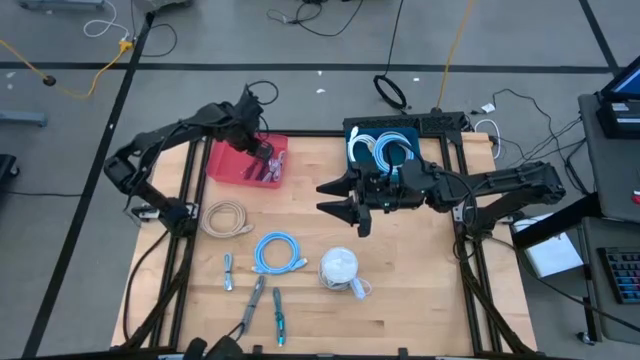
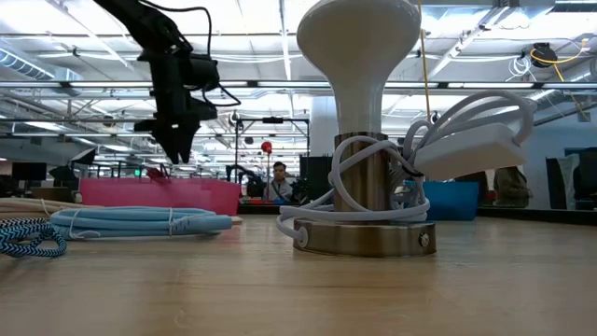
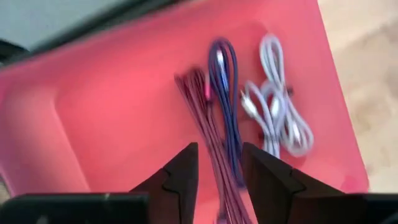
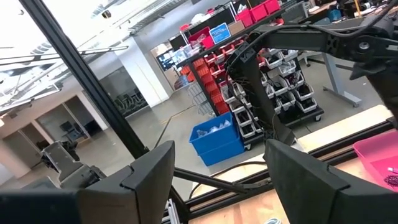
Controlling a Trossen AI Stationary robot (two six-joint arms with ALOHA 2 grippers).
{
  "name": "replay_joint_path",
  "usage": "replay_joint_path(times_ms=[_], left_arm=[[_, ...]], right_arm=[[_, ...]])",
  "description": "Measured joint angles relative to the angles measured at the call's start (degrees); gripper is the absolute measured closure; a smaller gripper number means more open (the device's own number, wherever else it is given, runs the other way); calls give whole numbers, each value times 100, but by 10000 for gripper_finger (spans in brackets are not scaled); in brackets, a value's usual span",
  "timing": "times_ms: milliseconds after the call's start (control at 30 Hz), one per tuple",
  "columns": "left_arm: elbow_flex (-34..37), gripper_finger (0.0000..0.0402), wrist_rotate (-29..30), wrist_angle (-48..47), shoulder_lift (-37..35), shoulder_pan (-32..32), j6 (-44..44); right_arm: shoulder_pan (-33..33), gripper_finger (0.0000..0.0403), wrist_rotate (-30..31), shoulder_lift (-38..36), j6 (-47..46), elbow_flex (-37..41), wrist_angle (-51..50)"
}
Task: Pick & Place USB Port
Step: Put the pink USB cable into the pink bin, then adjust the pink bin
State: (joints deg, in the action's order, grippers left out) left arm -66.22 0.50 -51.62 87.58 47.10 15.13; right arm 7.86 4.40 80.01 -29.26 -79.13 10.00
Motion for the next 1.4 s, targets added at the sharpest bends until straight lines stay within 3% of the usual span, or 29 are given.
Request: replay_joint_path(times_ms=[100,300,633,733,900,1167,1267,1400], left_arm=[[0,296,-74,-316,-70,-99,1],[0,391,-478,-603,-75,-421,27],[199,400,-53,-569,62,-638,339],[675,400,-345,-471,116,-589,344],[1652,401,-320,-33,118,-598,345],[1708,401,-369,657,-618,-683,408],[1563,401,-784,939,-1082,-676,422],[1167,401,-1824,736,-1743,-697,474]], right_arm=[[0,160,-2,0,-1,2,-2],[0,160,0,1,5,2,-1],[37,160,-9,2,-9,2,-16],[67,160,-7,4,-17,2,-27],[94,160,-7,4,-21,2,-37],[87,160,2,4,-22,2,-37],[63,160,13,4,-25,2,-39],[35,160,21,4,-69,2,-39]])
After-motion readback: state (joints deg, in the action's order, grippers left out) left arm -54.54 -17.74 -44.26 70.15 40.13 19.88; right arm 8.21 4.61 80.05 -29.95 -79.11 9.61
